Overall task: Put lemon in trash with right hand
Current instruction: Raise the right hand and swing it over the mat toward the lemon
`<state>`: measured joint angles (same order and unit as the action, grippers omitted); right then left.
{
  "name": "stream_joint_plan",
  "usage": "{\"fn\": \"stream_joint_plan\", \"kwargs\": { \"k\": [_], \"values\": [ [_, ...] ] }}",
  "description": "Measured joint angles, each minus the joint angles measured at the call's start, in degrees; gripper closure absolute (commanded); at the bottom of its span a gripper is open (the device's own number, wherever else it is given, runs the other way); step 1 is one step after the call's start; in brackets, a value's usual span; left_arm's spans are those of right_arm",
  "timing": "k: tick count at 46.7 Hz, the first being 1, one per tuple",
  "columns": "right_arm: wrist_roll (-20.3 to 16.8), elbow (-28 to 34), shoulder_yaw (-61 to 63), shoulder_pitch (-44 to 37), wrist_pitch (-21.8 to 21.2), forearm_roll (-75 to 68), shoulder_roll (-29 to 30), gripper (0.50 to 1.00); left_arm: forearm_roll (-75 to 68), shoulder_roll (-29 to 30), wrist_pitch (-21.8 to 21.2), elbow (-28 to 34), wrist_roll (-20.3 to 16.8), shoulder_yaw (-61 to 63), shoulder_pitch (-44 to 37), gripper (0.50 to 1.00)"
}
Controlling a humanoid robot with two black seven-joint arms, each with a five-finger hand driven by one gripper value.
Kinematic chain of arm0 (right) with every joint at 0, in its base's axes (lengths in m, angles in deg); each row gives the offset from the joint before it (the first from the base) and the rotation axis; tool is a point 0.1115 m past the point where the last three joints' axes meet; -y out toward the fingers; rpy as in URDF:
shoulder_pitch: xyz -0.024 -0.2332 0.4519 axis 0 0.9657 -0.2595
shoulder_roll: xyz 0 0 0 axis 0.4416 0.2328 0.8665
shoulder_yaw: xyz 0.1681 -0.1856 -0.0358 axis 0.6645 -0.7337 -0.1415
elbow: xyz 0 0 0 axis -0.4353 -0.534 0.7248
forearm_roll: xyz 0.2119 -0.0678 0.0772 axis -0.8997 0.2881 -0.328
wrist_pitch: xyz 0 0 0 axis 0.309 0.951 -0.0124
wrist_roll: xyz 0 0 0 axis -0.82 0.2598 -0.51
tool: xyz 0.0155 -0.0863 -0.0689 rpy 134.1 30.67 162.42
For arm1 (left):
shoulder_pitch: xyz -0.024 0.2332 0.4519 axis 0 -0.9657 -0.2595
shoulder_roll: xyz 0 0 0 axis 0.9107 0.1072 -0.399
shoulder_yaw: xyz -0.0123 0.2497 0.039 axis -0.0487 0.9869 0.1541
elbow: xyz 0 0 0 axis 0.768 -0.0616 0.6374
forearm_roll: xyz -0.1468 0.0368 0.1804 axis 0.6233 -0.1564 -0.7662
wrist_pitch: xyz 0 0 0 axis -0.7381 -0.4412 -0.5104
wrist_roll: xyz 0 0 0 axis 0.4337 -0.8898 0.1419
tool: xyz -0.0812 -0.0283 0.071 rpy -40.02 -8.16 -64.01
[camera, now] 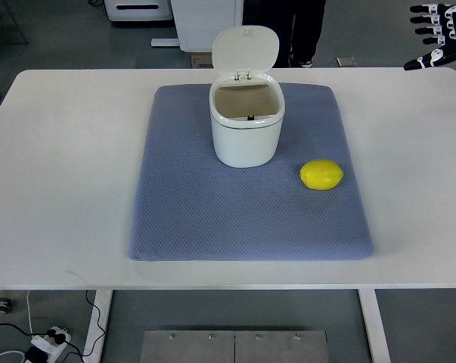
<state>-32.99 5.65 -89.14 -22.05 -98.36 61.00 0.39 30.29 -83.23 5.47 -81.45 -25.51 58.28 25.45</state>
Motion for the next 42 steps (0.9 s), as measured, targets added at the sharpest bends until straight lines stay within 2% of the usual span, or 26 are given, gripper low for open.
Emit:
{"fn": "stream_joint_plan", "kwargs": {
  "k": [16, 28, 42],
  "values": [
    [1.54, 5.75, -14.09, -8.87, 0.61, 3.31, 1.05, 0.500, 0.00, 0.00, 0.00, 0.00, -0.03, 0.00, -0.01, 0.500],
    [1.50, 8.58, -23.45, -13.91, 0.74, 7.80, 4.58, 0.502, 0.00, 0.00, 0.00, 0.01, -0.03, 0.00, -0.01, 0.500],
    [1.47, 15.25, -32.51, -21.85, 0.84, 8.40, 8.49, 0.502, 0.00, 0.00, 0.00, 0.01, -0.02, 0.00, 0.00, 0.500]
  ]
}}
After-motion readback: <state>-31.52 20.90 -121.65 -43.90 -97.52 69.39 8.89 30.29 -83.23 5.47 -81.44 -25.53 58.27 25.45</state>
